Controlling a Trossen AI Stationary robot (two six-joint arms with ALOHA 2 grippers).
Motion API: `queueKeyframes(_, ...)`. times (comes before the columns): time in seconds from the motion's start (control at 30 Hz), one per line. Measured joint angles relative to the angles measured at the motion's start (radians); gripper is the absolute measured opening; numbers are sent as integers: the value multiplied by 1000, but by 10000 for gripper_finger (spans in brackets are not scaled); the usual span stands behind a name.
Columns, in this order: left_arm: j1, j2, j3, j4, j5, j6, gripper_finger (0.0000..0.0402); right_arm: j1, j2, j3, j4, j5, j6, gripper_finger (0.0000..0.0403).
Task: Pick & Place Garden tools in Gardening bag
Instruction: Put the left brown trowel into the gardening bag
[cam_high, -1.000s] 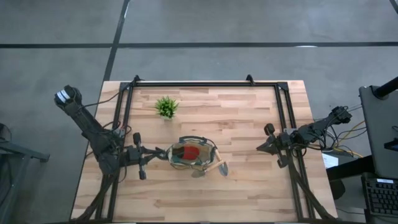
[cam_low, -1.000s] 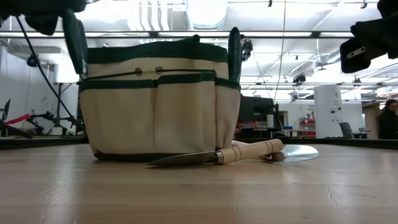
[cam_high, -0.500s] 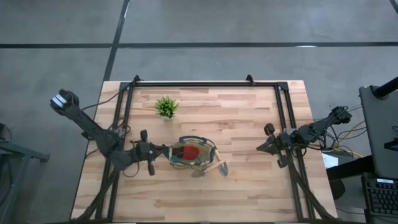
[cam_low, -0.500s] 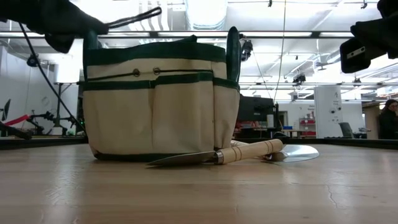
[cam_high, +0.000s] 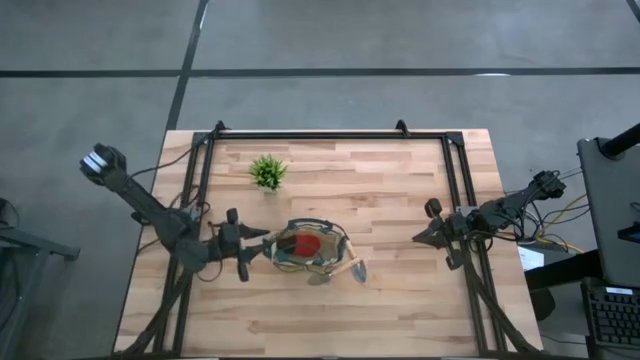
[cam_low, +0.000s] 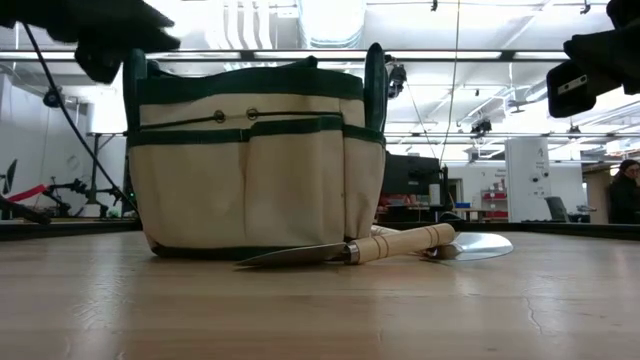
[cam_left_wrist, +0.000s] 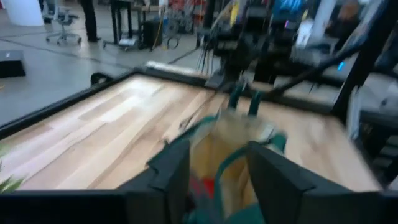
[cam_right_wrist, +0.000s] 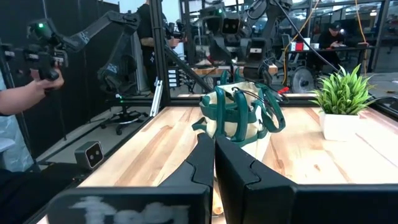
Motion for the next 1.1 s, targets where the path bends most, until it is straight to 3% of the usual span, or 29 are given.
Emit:
queueKeyframes(0.13,-10,-38,0,106,35,62,198,0,0,0,0,0,0,8)
queueKeyframes(0.3,-15,-45,0,127,113,71,205,0,0,0,0,0,0,8)
queueKeyframes(0.5,-18,11,0,137,162,58,206,0,0,0,0,0,0,8)
queueKeyframes(0.8,-40,152,0,319,195,148,201,0,0,0,0,0,-3,8)
queueKeyframes(1.1,-46,8,0,212,255,283,170,0,0,0,0,1,-91,8)
